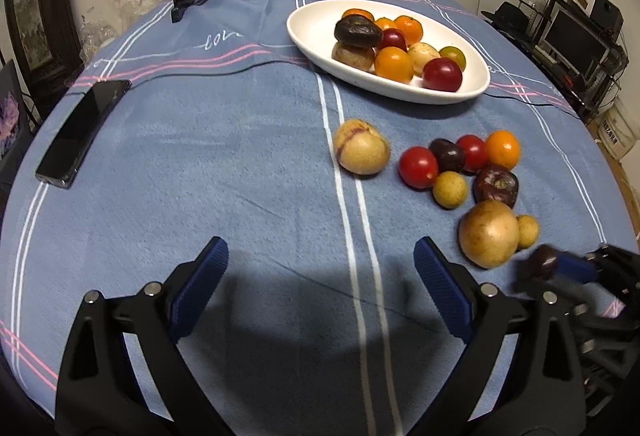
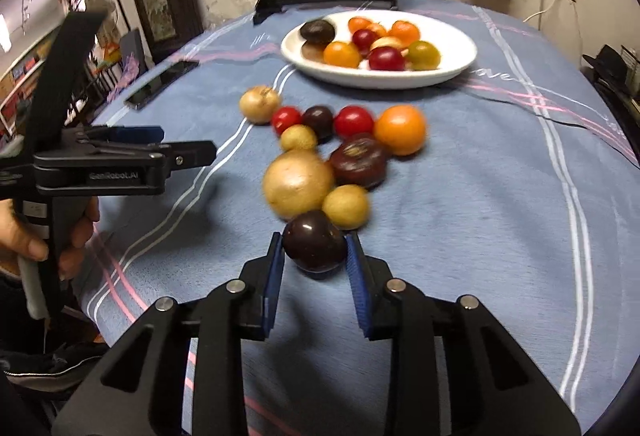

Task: Organize fruits
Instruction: 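Grasp a dark purple plum with the right tool while the left tool grasps a speckled potato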

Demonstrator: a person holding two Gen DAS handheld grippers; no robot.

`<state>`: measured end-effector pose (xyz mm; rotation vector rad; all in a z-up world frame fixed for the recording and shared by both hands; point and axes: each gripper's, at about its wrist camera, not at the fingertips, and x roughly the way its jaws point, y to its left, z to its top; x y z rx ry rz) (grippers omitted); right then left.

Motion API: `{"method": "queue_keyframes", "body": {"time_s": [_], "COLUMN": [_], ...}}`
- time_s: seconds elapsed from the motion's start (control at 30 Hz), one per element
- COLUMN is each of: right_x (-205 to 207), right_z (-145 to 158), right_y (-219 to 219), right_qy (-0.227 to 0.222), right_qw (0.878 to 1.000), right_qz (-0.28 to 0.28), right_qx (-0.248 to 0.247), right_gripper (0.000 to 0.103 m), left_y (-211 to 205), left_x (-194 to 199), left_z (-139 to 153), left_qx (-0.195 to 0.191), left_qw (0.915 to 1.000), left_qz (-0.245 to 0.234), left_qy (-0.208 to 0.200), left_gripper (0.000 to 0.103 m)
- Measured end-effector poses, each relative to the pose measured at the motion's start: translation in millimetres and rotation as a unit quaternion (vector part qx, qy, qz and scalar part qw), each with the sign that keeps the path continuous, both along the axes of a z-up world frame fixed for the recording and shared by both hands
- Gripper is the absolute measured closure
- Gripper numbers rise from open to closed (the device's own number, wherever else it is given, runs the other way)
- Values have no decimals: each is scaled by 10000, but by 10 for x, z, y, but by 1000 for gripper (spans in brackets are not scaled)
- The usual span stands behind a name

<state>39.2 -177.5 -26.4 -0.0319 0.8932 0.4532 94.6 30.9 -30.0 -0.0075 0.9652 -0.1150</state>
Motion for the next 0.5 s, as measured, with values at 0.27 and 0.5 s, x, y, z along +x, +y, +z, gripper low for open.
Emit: {"method": "queue_keyframes", "body": {"time_s": [0.27, 0.5], "right_x": [56, 151], "right_z": [5, 11], "right_y": [-295, -303], "right_qy": [-24, -34], "right_qw": [9994, 9994], "right_qz": [-346, -283], "right_qx": [85, 183], "right_gripper": [71, 71], "left_y": [-61, -138], "left_x": [258, 528], "left_z": [-24, -146], "left_qx": [502, 484], "left_qw": [9984, 9983], "left_qz": [-147, -331], "left_qy": [-189, 48], "left_gripper": [7, 9]}}
